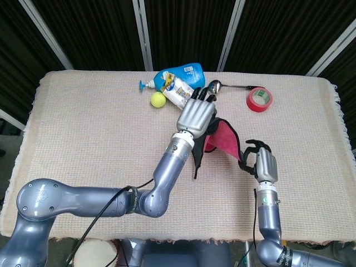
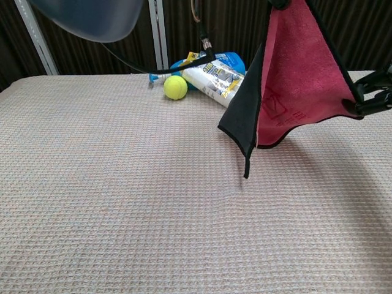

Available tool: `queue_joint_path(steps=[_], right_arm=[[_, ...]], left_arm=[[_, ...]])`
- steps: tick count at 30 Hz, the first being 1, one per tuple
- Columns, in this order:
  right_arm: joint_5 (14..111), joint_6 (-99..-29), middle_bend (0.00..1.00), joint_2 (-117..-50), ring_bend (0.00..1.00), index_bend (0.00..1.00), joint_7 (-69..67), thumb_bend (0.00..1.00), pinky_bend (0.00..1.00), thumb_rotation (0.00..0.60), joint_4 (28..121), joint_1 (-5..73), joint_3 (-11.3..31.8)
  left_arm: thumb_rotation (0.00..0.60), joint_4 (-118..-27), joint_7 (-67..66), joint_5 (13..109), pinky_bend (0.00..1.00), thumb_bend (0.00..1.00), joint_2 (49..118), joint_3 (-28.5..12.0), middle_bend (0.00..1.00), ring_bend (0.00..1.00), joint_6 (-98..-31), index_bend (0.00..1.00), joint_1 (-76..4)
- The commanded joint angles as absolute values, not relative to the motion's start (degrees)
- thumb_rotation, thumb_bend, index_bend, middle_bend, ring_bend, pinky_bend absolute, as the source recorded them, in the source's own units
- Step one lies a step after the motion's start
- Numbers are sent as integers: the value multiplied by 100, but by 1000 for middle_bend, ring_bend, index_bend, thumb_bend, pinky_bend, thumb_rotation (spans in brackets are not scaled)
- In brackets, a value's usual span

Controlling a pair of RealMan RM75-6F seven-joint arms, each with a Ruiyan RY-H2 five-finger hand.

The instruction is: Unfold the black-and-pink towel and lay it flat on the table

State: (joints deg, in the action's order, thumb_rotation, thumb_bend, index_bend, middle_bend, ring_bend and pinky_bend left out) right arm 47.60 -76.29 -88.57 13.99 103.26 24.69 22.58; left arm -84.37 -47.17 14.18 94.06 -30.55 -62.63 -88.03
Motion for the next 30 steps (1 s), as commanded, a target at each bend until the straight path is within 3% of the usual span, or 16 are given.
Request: queue_joint_path(steps=[1,30], right_arm=[[4840,-7537,291,-8658,168,763,1359,645,118,600,10374,2480,2325],[4691,-7385,300,-7773,176,777,1800,649,118,600,10388,3082,2935]], left_arm=[[600,-8542,-4643,1474,35,529,9302,-2976,188,0,-6208,738,-8689],[600,-9353,-3381,2350,35,530,8725,-2643,193,0,-6000,737,-7735]])
